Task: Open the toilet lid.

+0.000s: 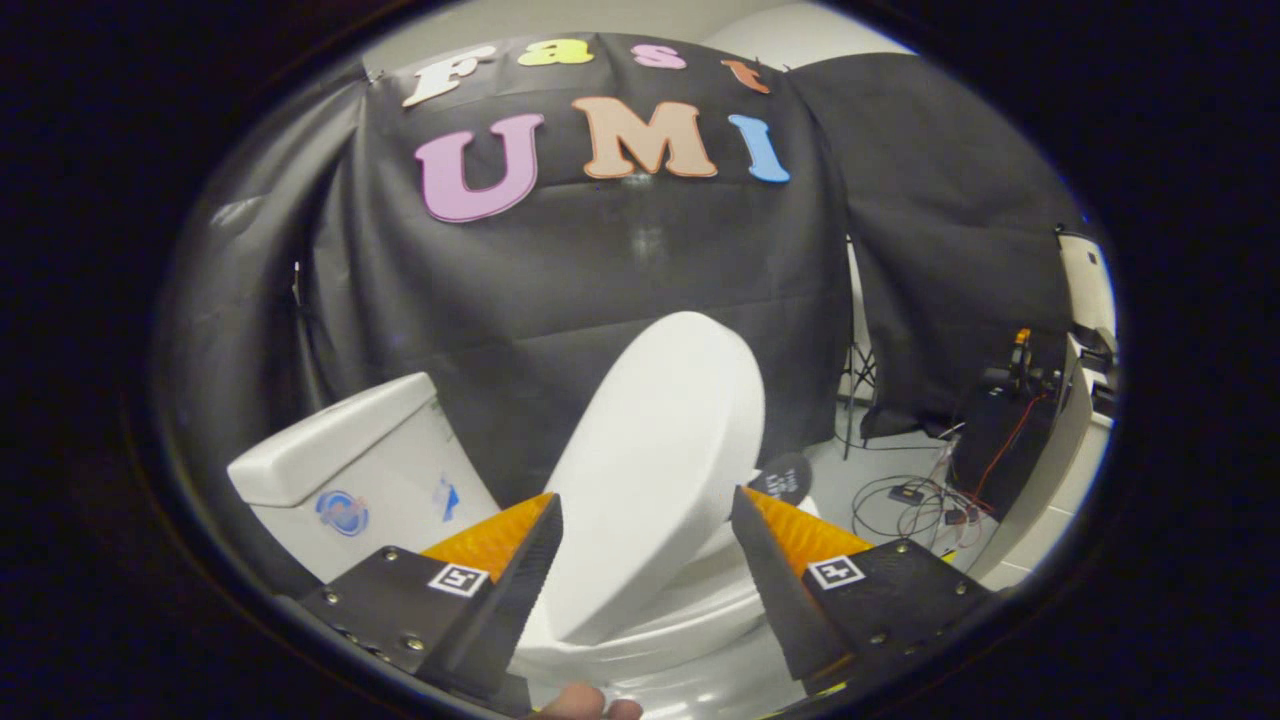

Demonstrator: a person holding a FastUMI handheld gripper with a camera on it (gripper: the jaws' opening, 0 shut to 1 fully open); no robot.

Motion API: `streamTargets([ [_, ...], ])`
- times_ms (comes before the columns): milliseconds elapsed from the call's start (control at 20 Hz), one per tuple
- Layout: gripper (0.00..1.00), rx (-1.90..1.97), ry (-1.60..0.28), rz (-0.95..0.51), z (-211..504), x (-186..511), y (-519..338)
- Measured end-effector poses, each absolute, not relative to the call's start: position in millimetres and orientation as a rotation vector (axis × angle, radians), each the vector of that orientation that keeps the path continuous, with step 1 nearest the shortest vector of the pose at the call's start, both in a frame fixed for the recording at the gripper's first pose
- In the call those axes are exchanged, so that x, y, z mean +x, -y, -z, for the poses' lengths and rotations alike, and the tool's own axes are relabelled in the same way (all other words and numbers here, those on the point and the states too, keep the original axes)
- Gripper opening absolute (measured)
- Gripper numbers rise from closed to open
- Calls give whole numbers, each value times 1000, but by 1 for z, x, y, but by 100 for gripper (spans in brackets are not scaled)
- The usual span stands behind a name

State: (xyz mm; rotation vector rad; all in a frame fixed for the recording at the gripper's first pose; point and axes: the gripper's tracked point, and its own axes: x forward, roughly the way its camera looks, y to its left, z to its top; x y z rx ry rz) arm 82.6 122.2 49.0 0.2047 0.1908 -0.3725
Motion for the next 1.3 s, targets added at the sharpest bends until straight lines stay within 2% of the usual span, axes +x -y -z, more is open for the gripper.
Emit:
streamTargets([
  [100,100,241,-211,375,-40,81,-101],
  [400,99,292,-210,407,-28,86,-39],
  [500,89,333,-194,374,-27,98,-31],
  [650,32,373,-190,306,-25,119,-35],
  [750,30,383,-206,294,-32,112,-30],
  [850,10,418,-200,271,-31,119,-40],
  [1050,4,403,-176,249,-47,125,-56],
  [1300,4,317,-140,158,-86,126,-115],
])
